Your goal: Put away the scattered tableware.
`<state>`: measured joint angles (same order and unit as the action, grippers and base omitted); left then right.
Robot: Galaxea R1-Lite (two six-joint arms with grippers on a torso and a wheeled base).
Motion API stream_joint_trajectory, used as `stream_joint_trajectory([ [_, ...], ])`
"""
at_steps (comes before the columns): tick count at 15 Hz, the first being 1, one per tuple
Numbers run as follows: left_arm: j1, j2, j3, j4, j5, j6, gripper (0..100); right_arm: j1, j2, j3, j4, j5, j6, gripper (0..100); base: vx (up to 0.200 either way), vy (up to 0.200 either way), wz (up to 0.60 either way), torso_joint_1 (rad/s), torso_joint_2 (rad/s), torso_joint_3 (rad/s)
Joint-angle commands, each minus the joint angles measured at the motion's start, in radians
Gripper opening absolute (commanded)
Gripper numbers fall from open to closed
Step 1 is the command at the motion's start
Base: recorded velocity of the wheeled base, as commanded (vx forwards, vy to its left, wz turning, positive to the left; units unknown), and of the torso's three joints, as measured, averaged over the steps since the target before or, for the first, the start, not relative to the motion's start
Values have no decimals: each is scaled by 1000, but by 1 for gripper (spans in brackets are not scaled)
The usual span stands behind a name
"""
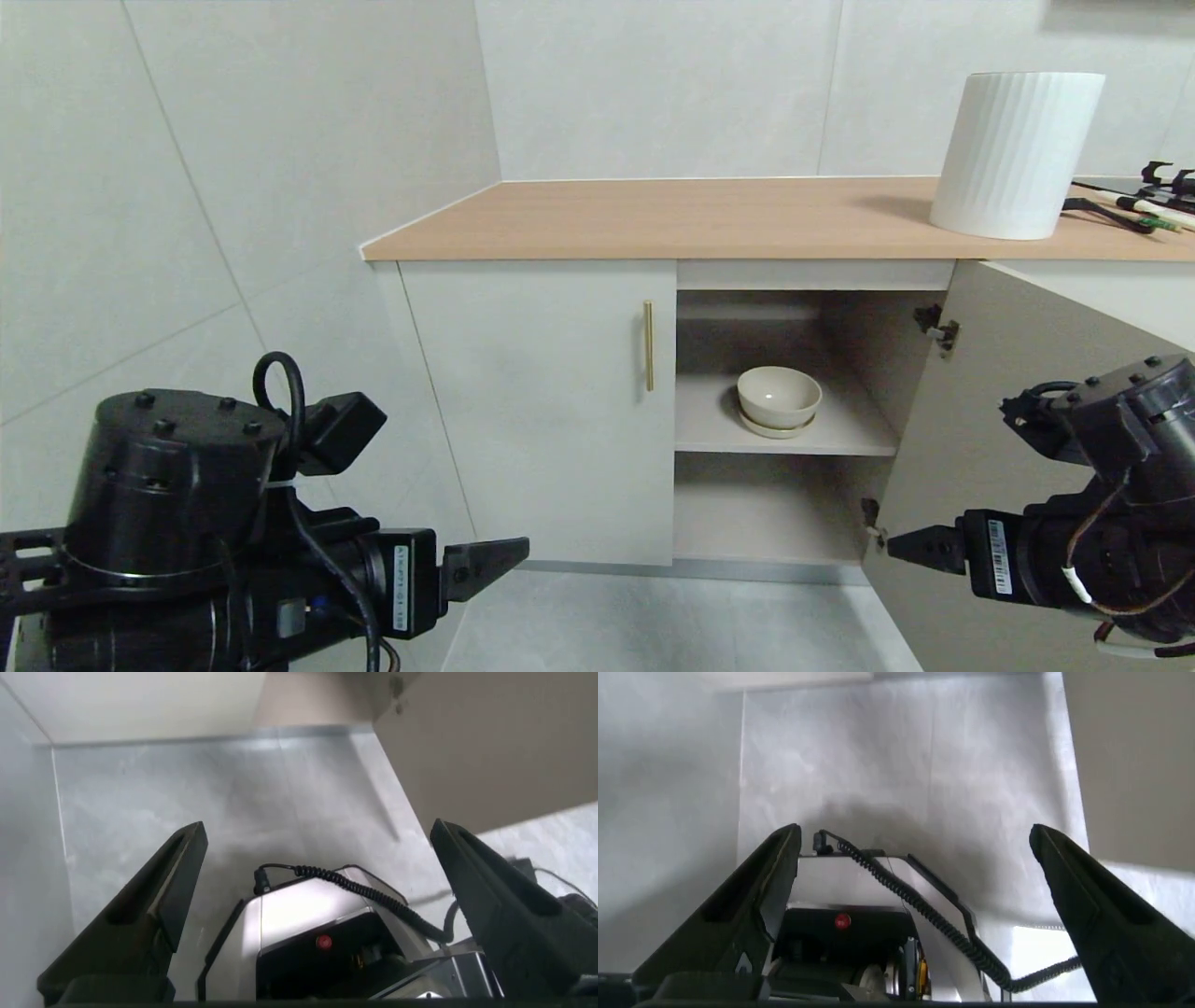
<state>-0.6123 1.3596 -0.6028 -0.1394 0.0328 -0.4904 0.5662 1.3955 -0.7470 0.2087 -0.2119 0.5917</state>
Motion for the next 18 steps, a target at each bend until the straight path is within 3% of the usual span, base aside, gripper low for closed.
stream_joint_trajectory([
  [1,0,6,0,0,-1,0,100,1,5,5,0,0,0,100,-200,0,0,7,-2,-2],
  [6,0,15,1,0,-1,0,100,4,3,5,0,0,-1,100,-200,0,0,3,1,-1],
  [16,0,15,8,0,-5,3,100,4,2,12,1,0,-13,100,0,0,0,0,0,0],
  [18,0,15,14,0,-4,23,100,4,-1,12,4,-1,-15,100,0,-100,0,1,-1,6],
])
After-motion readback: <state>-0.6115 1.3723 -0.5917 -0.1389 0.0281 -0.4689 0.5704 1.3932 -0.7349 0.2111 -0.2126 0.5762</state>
